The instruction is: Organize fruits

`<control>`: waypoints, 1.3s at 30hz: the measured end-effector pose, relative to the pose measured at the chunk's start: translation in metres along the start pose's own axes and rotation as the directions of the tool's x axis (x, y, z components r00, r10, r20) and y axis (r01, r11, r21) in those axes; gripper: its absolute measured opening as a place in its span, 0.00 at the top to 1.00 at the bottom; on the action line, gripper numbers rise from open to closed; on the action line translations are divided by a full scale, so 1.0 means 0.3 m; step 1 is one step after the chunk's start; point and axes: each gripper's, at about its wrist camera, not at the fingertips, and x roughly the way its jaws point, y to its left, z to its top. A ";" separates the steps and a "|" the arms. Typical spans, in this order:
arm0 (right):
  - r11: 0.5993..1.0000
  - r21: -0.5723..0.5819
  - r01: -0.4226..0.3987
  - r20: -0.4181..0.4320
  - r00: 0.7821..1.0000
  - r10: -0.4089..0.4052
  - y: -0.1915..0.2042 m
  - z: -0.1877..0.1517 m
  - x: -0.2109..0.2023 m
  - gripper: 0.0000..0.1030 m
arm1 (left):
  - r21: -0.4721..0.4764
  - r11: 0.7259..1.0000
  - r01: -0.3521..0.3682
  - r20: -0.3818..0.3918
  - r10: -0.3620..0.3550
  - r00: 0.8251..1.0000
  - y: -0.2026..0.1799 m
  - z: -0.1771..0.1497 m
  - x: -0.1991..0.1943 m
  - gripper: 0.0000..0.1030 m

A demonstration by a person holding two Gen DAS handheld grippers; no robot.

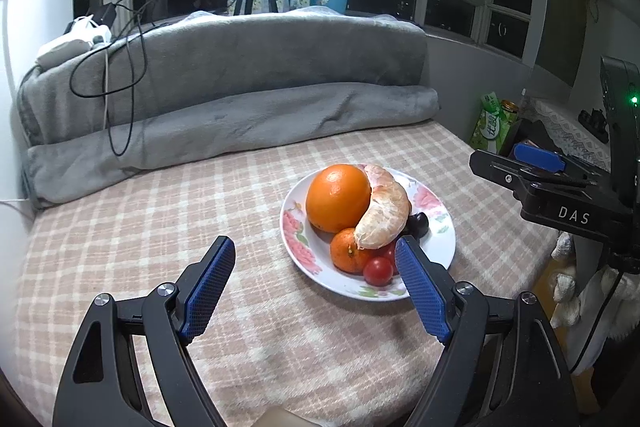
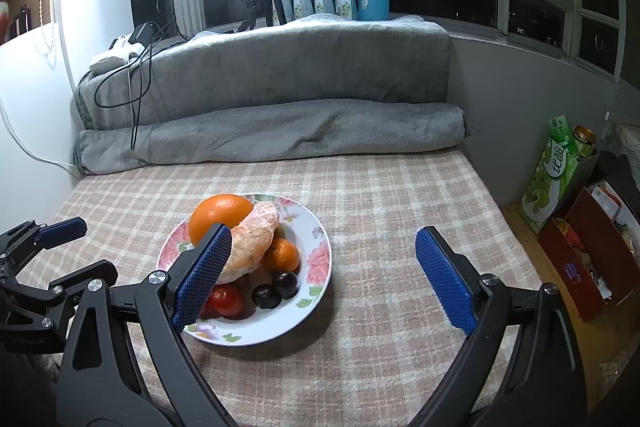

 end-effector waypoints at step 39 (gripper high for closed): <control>1.000 -0.001 0.012 0.033 0.999 -0.012 0.019 -0.003 -0.055 0.07 | -0.047 0.998 -0.042 0.026 0.044 0.999 0.021 -0.004 -0.057 0.19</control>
